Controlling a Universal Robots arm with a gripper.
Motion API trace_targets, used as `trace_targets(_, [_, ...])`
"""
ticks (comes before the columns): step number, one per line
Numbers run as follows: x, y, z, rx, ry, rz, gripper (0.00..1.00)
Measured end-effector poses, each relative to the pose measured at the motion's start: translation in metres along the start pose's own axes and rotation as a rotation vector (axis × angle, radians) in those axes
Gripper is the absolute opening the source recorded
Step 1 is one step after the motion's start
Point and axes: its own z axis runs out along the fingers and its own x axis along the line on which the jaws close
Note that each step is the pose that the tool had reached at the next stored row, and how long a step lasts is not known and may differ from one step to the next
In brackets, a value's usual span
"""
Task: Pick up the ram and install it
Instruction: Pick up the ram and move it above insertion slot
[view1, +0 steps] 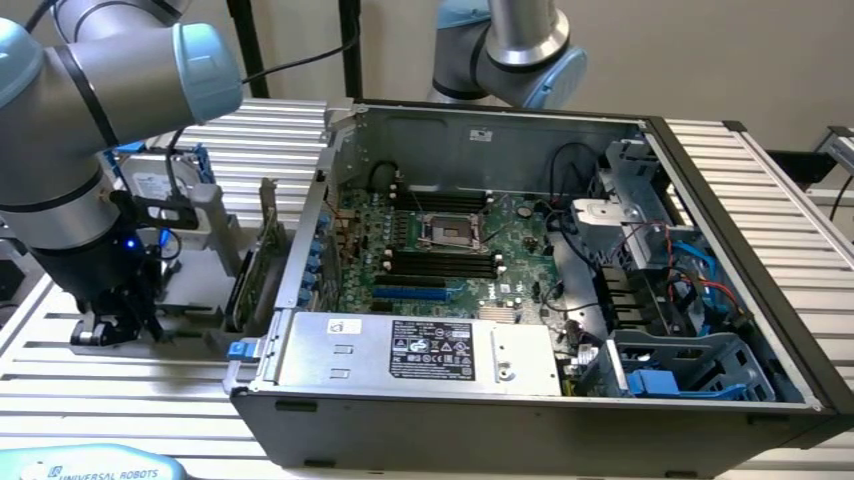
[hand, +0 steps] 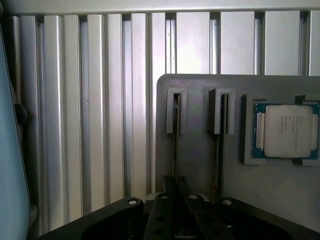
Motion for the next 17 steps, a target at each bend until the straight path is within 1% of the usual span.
trace_targets(5, [0.0000,0.0000,0.0000,-0.0001,-0.0123,-0.003,0.14])
trace_targets(8, [-0.0001,0.0000,-0.0002,0.0001,-0.0179,-0.003,0.14])
trace_targets(14, [0.0000,0.0001,-0.0033,-0.0002,-0.0235,-0.004,0.14])
trace_targets(17, [0.0001,0.0002,-0.0065,-0.0003,-0.0255,-0.004,0.14])
